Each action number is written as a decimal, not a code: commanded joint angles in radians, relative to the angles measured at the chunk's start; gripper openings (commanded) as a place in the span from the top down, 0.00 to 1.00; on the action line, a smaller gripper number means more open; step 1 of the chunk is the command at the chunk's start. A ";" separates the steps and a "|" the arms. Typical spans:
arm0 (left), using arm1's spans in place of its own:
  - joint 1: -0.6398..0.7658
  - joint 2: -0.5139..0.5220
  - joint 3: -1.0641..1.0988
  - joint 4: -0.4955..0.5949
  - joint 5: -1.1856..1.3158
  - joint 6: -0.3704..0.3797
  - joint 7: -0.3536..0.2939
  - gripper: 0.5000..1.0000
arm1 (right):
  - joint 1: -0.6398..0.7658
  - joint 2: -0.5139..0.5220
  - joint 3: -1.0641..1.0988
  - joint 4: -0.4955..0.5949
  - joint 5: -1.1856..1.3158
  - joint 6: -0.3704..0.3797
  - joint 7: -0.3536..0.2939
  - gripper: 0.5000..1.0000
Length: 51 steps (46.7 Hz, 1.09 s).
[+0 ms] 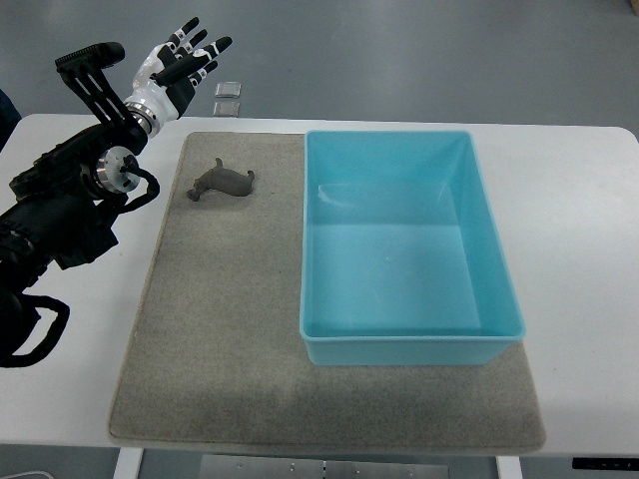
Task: Place brown hippo in blue box with left hand
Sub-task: 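Move the left hand forward and above the brown hippo toy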
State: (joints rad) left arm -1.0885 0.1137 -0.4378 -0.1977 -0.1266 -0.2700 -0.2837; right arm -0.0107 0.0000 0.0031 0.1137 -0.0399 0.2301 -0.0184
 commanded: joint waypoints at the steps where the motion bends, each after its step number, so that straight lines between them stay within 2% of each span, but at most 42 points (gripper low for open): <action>1: 0.001 0.000 0.001 0.000 -0.001 0.000 0.000 0.01 | 0.000 0.000 0.000 0.000 0.000 0.000 0.000 0.13; 10: 0.001 0.004 0.001 0.003 0.001 0.000 0.000 0.01 | 0.000 0.000 0.000 0.000 0.000 0.000 0.000 0.13; 18: 0.001 0.064 -0.007 0.003 -0.002 -0.008 -0.029 0.00 | 0.000 0.000 0.000 0.000 0.000 0.000 0.000 0.13; 35: 0.001 0.073 0.007 -0.012 0.008 0.003 -0.029 0.00 | 0.000 0.000 0.000 0.000 0.000 0.000 0.000 0.13; 43: -0.001 0.104 0.017 -0.077 0.015 0.020 -0.025 0.00 | 0.000 0.000 0.000 0.001 0.000 0.000 0.000 0.13; 51: -0.004 0.176 0.093 -0.193 0.018 0.032 -0.022 0.01 | 0.000 0.000 0.000 0.000 0.000 0.000 0.000 0.13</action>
State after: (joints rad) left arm -1.0905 0.2593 -0.3843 -0.3397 -0.1089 -0.2377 -0.3059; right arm -0.0107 0.0000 0.0031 0.1138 -0.0399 0.2301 -0.0184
